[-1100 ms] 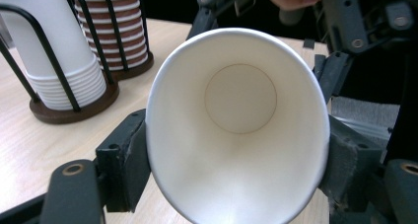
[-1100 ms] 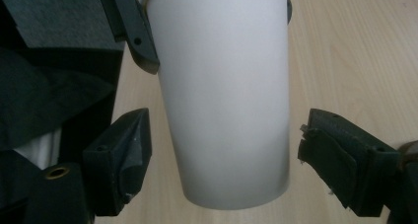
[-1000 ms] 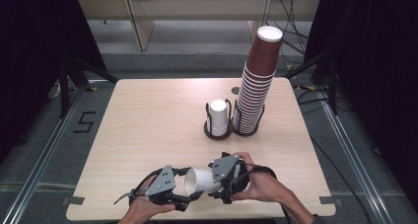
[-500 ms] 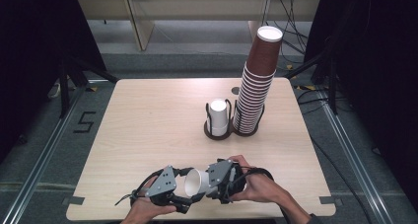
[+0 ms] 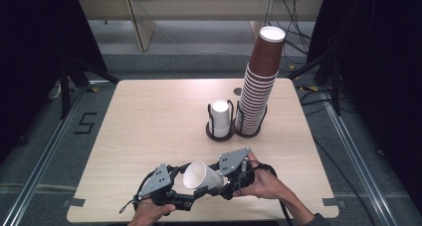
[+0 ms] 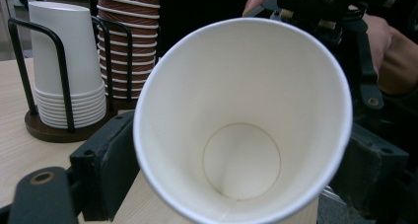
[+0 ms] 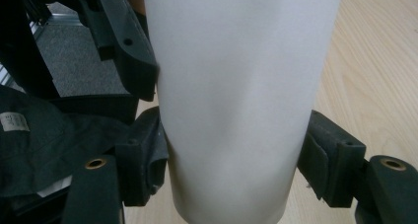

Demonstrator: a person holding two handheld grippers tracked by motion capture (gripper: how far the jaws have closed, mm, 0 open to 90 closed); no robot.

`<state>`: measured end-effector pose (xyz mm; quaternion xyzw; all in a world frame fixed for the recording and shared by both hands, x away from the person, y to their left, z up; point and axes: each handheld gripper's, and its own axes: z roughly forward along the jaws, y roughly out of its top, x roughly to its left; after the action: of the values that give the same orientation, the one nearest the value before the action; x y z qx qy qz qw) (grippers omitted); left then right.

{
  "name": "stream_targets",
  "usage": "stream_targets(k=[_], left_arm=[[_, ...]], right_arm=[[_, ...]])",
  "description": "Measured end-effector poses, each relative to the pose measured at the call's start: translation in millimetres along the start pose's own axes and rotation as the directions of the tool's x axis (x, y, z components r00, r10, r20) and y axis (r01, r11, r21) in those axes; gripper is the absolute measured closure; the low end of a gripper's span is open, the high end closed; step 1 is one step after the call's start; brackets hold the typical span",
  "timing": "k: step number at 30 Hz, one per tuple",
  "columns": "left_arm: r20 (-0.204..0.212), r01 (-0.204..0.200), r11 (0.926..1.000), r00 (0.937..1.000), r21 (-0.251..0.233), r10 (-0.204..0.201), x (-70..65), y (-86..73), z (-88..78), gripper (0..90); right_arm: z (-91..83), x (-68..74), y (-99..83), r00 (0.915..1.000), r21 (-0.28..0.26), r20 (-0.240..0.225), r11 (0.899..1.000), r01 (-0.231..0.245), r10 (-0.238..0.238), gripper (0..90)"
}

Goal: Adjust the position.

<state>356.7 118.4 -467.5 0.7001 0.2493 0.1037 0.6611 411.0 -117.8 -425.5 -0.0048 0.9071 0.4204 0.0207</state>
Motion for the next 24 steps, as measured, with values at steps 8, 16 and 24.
stream_targets(k=[8, 16, 24], left_arm=[[-0.005, 0.02, 0.9997, 0.9998, -0.015, -0.02, -0.4, 1.5, -1.3, 19.7], [-0.017, 0.015, 0.9999, 0.9998, 0.007, -0.015, 1.6, 2.8, -2.2, 23.7], [-0.155, -0.027, 0.996, 0.9871, 0.085, 0.04, 10.6, 9.2, -8.1, 23.7]], right_arm=[[6.2, -0.1, -1.9, 0.9992, -0.03, -0.027, 0.999, -0.03, 0.029, 33.2], [9.0, -3.0, -5.9, 0.9967, -0.023, -0.019, 0.997, -0.079, 0.079, 24.6], [-2.4, -7.8, -19.7, 0.9888, 0.019, 0.064, 0.99, -0.136, 0.135, 19.1]])
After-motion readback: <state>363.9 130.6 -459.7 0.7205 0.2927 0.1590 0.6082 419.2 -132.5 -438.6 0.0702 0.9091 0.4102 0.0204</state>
